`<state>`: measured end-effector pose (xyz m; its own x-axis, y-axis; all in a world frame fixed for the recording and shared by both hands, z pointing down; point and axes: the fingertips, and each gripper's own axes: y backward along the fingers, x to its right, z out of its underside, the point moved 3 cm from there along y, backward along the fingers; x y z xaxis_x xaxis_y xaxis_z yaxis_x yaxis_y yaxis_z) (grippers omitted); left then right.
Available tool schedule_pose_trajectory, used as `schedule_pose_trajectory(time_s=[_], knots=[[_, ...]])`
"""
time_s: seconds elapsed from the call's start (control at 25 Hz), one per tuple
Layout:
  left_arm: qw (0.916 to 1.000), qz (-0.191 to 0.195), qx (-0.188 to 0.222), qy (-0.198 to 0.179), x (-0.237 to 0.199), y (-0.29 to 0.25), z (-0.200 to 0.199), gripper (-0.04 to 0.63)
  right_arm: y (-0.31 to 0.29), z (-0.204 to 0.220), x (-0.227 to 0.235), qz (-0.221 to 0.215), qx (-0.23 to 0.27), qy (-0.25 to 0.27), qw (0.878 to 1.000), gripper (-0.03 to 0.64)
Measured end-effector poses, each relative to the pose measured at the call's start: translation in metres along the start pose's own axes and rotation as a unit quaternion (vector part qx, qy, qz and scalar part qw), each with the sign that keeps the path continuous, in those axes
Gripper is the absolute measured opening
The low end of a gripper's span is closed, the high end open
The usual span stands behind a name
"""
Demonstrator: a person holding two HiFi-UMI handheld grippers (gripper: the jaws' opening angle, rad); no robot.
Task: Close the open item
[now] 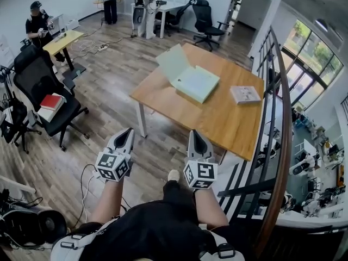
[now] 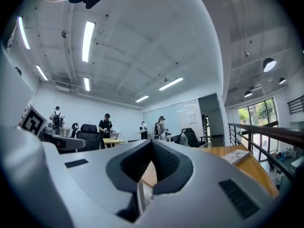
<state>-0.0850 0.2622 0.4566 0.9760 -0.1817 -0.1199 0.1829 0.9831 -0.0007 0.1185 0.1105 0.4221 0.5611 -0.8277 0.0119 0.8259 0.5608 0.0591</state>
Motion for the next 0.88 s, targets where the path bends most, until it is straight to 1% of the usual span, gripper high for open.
schedule_pose_trajectory(time_s=[0.08,0.2,0.32,0.56,0.76,0.88], knots=[[1.0000,-0.006,-0.004,-0.003,-0.009,-0.007,0.004,0.000,-0.008,0.007,0.007,0.006,-0.001,-0.003,1.000,0.005],[0.9997,-0.013,-0.008,-0.018,-0.022,-0.027,0.006,0.000,-0.029,0.019,0.022,0.017,-0.002,-0.008,1.000,0.006],[0.9993,-0.011,-0.014,-0.032,-0.029,-0.055,0.006,0.000,-0.052,0.028,0.042,0.035,-0.001,-0.009,0.999,0.005],[0.9983,-0.006,-0.020,-0.055,-0.052,-0.135,-0.003,0.000,-0.118,0.038,0.086,0.055,0.006,-0.011,0.998,0.005],[0.9979,0.001,-0.029,-0.057,-0.057,-0.210,-0.008,0.000,-0.177,0.038,0.127,0.052,-0.005,-0.005,0.999,0.005],[0.9980,0.000,-0.037,-0.051,-0.063,-0.251,-0.008,0.000,-0.209,0.041,0.153,0.054,-0.012,-0.002,0.998,0.006]])
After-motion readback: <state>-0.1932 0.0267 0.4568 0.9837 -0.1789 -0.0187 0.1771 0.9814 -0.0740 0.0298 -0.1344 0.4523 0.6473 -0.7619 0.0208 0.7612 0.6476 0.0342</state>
